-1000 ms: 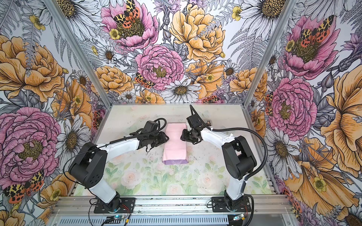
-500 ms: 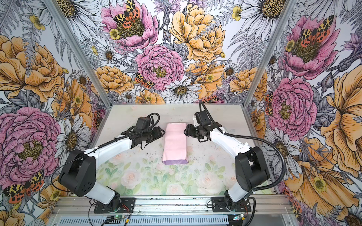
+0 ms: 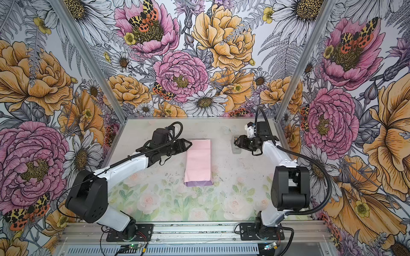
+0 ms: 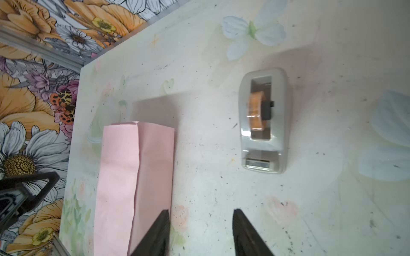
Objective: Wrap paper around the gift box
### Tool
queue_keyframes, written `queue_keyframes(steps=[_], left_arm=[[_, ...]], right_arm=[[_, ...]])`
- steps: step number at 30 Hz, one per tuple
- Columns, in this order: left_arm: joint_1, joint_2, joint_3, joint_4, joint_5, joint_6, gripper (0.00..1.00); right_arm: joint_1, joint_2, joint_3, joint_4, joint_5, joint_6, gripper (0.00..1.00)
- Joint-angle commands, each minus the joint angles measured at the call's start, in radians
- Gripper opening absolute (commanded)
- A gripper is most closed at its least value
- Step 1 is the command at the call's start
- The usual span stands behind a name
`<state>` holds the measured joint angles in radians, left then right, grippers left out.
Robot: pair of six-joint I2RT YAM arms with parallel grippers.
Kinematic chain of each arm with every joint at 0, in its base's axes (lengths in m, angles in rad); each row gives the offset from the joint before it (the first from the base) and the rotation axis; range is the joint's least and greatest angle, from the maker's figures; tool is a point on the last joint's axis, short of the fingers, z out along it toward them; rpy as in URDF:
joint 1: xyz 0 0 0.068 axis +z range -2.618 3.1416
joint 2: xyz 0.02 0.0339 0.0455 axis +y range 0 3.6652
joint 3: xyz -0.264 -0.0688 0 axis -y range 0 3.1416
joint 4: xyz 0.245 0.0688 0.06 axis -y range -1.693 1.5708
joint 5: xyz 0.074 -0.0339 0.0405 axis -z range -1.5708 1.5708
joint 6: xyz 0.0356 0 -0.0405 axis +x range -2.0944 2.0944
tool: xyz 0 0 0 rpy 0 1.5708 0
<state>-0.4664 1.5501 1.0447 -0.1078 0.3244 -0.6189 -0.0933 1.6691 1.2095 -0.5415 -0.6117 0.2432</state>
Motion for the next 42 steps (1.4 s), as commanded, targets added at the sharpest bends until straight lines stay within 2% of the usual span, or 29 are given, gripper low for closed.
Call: queue_keyframes(steps=[1,9,20,23,32,35,38,42], left_arm=[[0.013,0.024,0.04,0.054,0.037,0.051,0.62],[0.044,0.058,0.072,0.065,0.011,0.053,0.62],[0.056,0.079,0.099,0.05,-0.017,0.059,0.62],[0.054,0.08,0.099,0.051,-0.021,0.059,0.62],[0.054,0.089,0.106,0.06,-0.025,0.058,0.62],[0.053,0.093,0.109,0.062,-0.024,0.058,0.62],[0.05,0.095,0.111,0.062,-0.022,0.058,0.62],[0.049,0.093,0.111,0.062,-0.026,0.056,0.62]], right_arm=[[-0.063,0.094,0.073,0.002,-0.145,-0.123,0.44],[-0.093,0.298,0.19,-0.018,-0.231,-0.196,0.4],[-0.092,0.453,0.289,-0.07,-0.271,-0.245,0.38],[-0.093,0.486,0.308,-0.083,-0.313,-0.255,0.38],[-0.089,0.529,0.338,-0.147,-0.354,-0.303,0.32],[-0.088,0.516,0.335,-0.15,-0.334,-0.304,0.31],[-0.089,0.473,0.325,-0.149,-0.295,-0.302,0.35],[-0.091,0.412,0.318,-0.149,-0.259,-0.294,0.35]])
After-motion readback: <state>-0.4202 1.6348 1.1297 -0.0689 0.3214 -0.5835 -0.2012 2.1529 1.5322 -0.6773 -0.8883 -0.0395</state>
